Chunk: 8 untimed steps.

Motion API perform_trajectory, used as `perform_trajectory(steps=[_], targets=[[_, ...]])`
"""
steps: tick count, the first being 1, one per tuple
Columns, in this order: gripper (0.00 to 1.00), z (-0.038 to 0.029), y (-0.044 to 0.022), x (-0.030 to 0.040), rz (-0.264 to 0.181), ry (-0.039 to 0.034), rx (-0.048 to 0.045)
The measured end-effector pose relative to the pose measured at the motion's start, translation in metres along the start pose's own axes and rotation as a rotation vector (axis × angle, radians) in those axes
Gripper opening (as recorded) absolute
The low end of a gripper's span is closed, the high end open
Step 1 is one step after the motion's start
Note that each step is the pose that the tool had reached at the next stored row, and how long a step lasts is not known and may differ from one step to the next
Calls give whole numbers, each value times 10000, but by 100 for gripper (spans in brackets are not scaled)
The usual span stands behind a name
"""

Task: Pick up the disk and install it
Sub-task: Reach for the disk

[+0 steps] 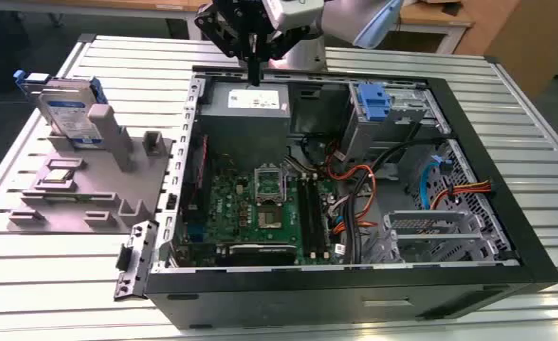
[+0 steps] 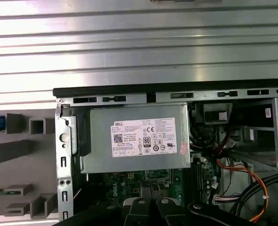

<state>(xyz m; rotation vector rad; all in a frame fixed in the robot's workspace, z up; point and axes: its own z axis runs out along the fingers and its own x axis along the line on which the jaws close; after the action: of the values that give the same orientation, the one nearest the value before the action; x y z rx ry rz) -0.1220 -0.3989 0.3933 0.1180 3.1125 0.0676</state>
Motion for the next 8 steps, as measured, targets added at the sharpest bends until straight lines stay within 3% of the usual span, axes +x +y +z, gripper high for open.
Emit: perform_trajectory(steps=[8], targets=[[10, 0, -2, 21, 1, -1, -1]])
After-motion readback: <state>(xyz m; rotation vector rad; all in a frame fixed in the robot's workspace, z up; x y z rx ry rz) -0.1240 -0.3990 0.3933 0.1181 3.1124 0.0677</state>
